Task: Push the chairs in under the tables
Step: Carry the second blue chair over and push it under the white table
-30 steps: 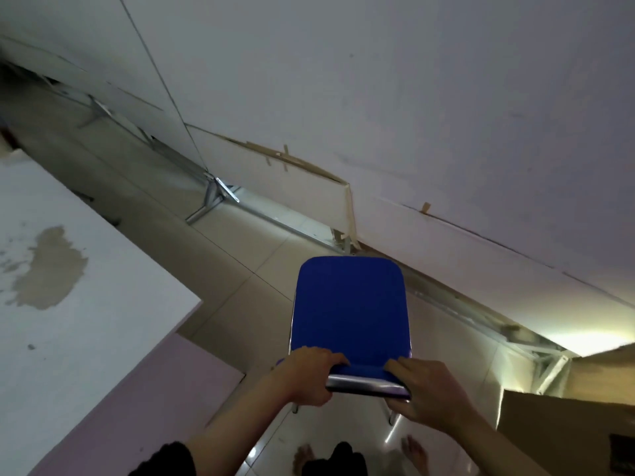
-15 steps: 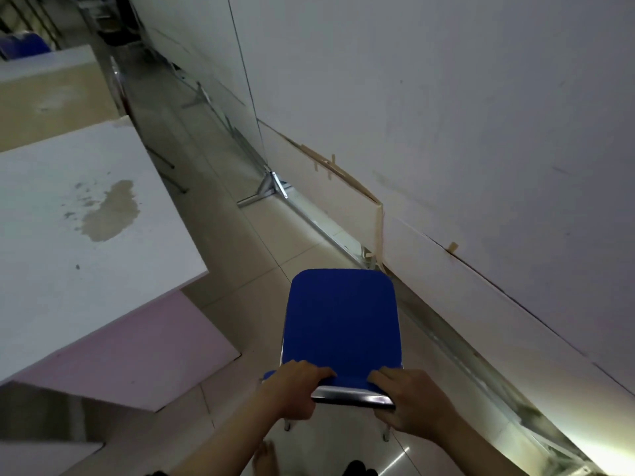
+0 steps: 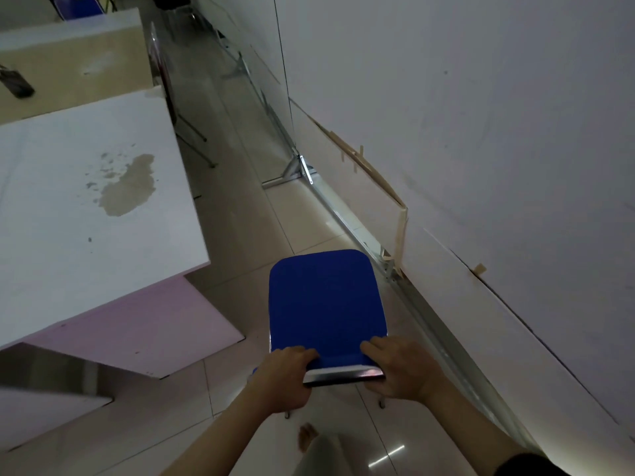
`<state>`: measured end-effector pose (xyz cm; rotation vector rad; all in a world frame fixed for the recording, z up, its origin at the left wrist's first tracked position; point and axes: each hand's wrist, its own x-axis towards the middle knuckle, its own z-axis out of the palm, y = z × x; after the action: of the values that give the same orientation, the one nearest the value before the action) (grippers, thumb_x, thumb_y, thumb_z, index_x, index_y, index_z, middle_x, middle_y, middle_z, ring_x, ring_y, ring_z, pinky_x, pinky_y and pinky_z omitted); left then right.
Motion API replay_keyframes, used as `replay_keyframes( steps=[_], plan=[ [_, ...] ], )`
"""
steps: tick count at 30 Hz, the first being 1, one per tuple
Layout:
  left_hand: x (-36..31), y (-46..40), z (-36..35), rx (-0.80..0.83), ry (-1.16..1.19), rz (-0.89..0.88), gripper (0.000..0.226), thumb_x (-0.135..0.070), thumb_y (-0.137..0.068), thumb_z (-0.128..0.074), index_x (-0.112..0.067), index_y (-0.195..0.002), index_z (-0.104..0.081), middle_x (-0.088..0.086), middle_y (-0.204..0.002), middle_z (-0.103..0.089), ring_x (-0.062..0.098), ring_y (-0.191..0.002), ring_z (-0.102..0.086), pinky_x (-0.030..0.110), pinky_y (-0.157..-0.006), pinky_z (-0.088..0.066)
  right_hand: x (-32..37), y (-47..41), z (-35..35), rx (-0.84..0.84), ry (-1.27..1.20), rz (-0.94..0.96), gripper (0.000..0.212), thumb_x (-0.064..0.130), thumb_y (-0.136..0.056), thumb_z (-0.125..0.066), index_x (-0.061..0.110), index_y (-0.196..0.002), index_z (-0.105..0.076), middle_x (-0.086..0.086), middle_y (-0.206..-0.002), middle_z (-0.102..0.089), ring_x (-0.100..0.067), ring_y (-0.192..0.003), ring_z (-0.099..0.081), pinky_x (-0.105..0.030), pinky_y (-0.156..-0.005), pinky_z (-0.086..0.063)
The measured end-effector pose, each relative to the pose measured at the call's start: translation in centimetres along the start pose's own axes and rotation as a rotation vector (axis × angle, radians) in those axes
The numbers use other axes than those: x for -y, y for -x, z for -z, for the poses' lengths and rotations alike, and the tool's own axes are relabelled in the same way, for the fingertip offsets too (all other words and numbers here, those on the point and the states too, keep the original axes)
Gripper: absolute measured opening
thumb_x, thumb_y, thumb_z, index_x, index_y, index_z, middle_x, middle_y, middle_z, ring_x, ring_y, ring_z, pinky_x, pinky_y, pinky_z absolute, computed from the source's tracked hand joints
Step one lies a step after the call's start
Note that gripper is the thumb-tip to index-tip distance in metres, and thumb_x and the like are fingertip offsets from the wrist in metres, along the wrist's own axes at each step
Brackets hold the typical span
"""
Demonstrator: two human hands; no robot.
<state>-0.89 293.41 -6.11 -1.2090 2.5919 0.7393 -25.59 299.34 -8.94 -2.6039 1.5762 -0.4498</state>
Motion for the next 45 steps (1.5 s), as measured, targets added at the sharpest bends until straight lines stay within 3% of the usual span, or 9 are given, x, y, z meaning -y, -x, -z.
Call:
replay_keyframes(
  steps=[3, 8, 22, 26, 32, 36, 38, 42, 45],
  plan=[
    [0.1, -3.1, 1.1, -0.074, -0.008, 0.019, 0.028, -0.035, -0.075, -0.050, -0.028, -0.102, -0.056, -0.006, -0.088, -0.062, 0.014, -0.073, -0.060, 0.027, -0.067, -0.051, -3.7, -2.3, 0.0, 0.011, 0.031, 0.029, 0.037, 0.053, -0.076, -0.058, 0.020, -0.090, -0.050, 0.004, -0.067, -0.056, -0.012, -0.049, -0.047, -0.027, -0.042, -0.043],
    [1.6, -8.7, 4.1, -0.129, -0.032, 0.049, 0.029, -0.034, -0.076, -0.052, -0.025, -0.104, -0.056, -0.004, -0.087, -0.065, 0.016, -0.072, -0.061, 0.024, -0.057, -0.044, -9.0, -7.6, 0.2, 0.009, 0.053, 0.027, 0.045, 0.060, -0.077, -0.050, 0.017, -0.091, -0.055, 0.002, -0.065, -0.056, -0.015, -0.048, -0.048, -0.025, -0.042, -0.041],
    [5.6, -17.2, 12.2, -0.003, 0.021, 0.135, 0.032, -0.039, -0.079, -0.055, -0.026, -0.108, -0.055, -0.005, -0.097, -0.064, 0.011, -0.079, -0.060, 0.025, -0.070, -0.050, -16.7, -17.6, 0.1, 0.100, -0.023, 0.058, 0.042, 0.059, -0.075, -0.049, 0.024, -0.098, -0.046, 0.005, -0.070, -0.060, -0.012, -0.053, -0.054, -0.026, -0.043, -0.048],
    [6.0, -19.3, 13.4, 0.070, 0.002, 0.313, 0.035, -0.030, -0.080, -0.058, -0.022, -0.114, -0.053, 0.000, -0.104, -0.063, 0.018, -0.089, -0.061, 0.031, -0.077, -0.052, -18.8, -20.0, 0.2, 0.122, -0.030, 0.096, 0.040, 0.058, -0.076, -0.047, 0.024, -0.097, -0.046, 0.006, -0.069, -0.060, -0.011, -0.051, -0.054, -0.026, -0.042, -0.049],
    [4.5, -23.0, 14.7, 0.020, 0.033, 0.501, 0.025, -0.011, -0.084, -0.052, -0.011, -0.109, -0.058, 0.010, -0.107, -0.062, 0.025, -0.092, -0.061, 0.034, -0.079, -0.051, -24.0, -24.1, 0.9, 0.219, 0.002, 0.226, 0.045, 0.048, -0.071, -0.072, 0.025, -0.098, -0.043, 0.008, -0.064, -0.058, -0.010, -0.047, -0.053, -0.019, -0.040, -0.039],
    [0.3, -26.3, 15.2, -0.003, 0.030, 0.583, 0.023, -0.009, -0.088, -0.051, -0.005, -0.109, -0.060, 0.014, -0.109, -0.059, 0.029, -0.098, -0.059, 0.037, -0.081, -0.048, -30.1, -26.5, 2.2, 0.378, 0.043, 0.269, 0.040, 0.051, -0.077, -0.063, 0.027, -0.103, -0.044, 0.006, -0.080, -0.064, -0.011, -0.062, -0.059, -0.023, -0.051, -0.047],
    [-1.3, -28.2, 15.3, -0.007, 0.051, 0.585, 0.021, -0.007, -0.089, -0.049, -0.004, -0.106, -0.060, 0.014, -0.098, -0.056, 0.028, -0.089, -0.056, 0.037, -0.074, -0.044, -32.7, -28.2, 3.4, 0.482, 0.071, 0.246, 0.038, 0.054, -0.082, -0.056, 0.027, -0.108, -0.049, 0.005, -0.096, -0.065, -0.012, -0.080, -0.061, -0.029, -0.066, -0.054],
    [-2.6, -31.6, 16.0, 0.032, 0.056, 0.572, 0.014, -0.005, -0.089, -0.049, -0.004, -0.097, -0.060, 0.005, -0.067, -0.033, 0.022, -0.066, -0.039, 0.030, -0.052, -0.031, -34.8, -31.9, 4.9, 0.640, 0.231, 0.251, 0.032, 0.036, -0.085, -0.059, 0.023, -0.114, -0.053, -0.002, -0.112, -0.060, -0.020, -0.101, -0.055, -0.038, -0.092, -0.041],
    [-1.9, -32.6, 16.7, 0.001, 0.058, 0.598, 0.018, -0.007, -0.090, -0.049, -0.002, -0.102, -0.061, 0.002, -0.066, -0.029, 0.021, -0.070, -0.041, 0.032, -0.060, -0.037, -34.5, -34.5, 4.6, 0.681, 0.291, 0.177, 0.034, 0.017, -0.089, -0.057, 0.024, -0.121, -0.051, -0.004, -0.117, -0.055, -0.023, -0.109, -0.050, -0.049, -0.100, -0.034]
  ],
)
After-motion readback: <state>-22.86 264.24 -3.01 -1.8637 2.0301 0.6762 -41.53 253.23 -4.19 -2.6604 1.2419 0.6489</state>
